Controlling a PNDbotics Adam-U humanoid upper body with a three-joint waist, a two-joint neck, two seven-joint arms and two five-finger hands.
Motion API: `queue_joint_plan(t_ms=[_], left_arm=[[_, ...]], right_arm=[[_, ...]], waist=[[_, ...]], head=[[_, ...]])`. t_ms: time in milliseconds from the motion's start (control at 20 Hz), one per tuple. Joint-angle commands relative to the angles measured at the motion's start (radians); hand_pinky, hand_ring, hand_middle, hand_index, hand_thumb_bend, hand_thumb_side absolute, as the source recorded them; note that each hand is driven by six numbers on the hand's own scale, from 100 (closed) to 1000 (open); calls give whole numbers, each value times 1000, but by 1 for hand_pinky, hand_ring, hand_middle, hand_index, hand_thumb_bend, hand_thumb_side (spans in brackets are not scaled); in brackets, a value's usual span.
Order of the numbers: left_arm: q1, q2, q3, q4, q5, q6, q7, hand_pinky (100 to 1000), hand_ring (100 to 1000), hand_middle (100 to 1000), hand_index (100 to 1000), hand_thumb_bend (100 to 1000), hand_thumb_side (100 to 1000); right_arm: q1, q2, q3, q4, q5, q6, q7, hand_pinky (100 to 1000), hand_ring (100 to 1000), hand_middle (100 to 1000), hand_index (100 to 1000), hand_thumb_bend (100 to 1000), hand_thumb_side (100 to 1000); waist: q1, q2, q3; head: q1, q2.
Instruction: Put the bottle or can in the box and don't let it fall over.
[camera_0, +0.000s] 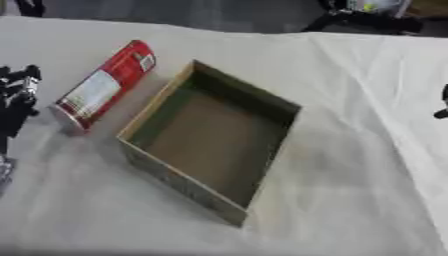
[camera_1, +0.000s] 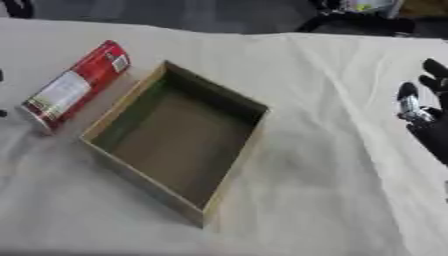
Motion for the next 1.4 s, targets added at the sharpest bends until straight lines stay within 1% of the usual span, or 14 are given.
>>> queue_joint_plan(t_ms=[50, 350, 550, 600, 650, 950, 1150, 1250, 1400], left_arm=[[-13, 13, 8, 6, 4, -19, -10, 563, 885, 1000, 820, 298, 785], [-16, 7, 2, 28, -17, -34, -30, 597, 891, 1000, 824, 307, 775], [-23, 5, 2, 38, -42, -40, -43, 656, 914, 1000, 828, 316, 786], [-25, 4, 2, 40, -47, -43, -45, 683, 922, 1000, 828, 320, 787], [-27, 3, 2, 42, -53, -45, -47, 688, 924, 1000, 828, 321, 787], [-47, -8, 2, 59, -77, -56, -51, 654, 919, 1000, 820, 325, 799], [-64, -10, 3, 70, -102, -64, -49, 690, 939, 1000, 830, 331, 808], [-71, -11, 4, 74, -109, -68, -52, 689, 937, 1000, 831, 334, 806], [-81, -13, 3, 82, -115, -70, -57, 641, 916, 1000, 817, 337, 797]], right_arm=[[-10, -17, -4, -24, -5, -1, 2, 571, 1000, 1000, 1000, 100, 644], [-9, -15, -3, -24, -5, 0, 3, 571, 1000, 1000, 1000, 100, 644], [-8, -13, -4, -24, -5, 1, 3, 571, 1000, 1000, 1000, 100, 646], [-8, -13, -4, -24, -5, 2, 3, 571, 1000, 1000, 1000, 100, 647], [-8, -13, -3, -24, -5, 2, 3, 571, 1000, 1000, 1000, 100, 647], [-8, -11, -3, -25, -4, 2, 3, 571, 1000, 1000, 1000, 100, 647], [-9, -10, -3, -26, -4, 2, 4, 572, 1000, 1000, 1000, 100, 650], [-10, -9, -3, -26, -3, 2, 5, 572, 1000, 1000, 1000, 100, 651], [-12, -8, -2, -27, -3, 2, 7, 573, 1000, 1000, 1000, 100, 652]], waist=[[-10, 2, 1], [-11, 3, -1], [-11, 6, -2], [-11, 6, -2], [-11, 7, -2], [-15, 12, -6], [-17, 19, -10], [-17, 22, -10], [-19, 27, -12]], head=[[3, -14], [6, -16], [9, -18], [9, -19], [10, -19], [13, -24], [15, -25], [16, -28], [17, -31]])
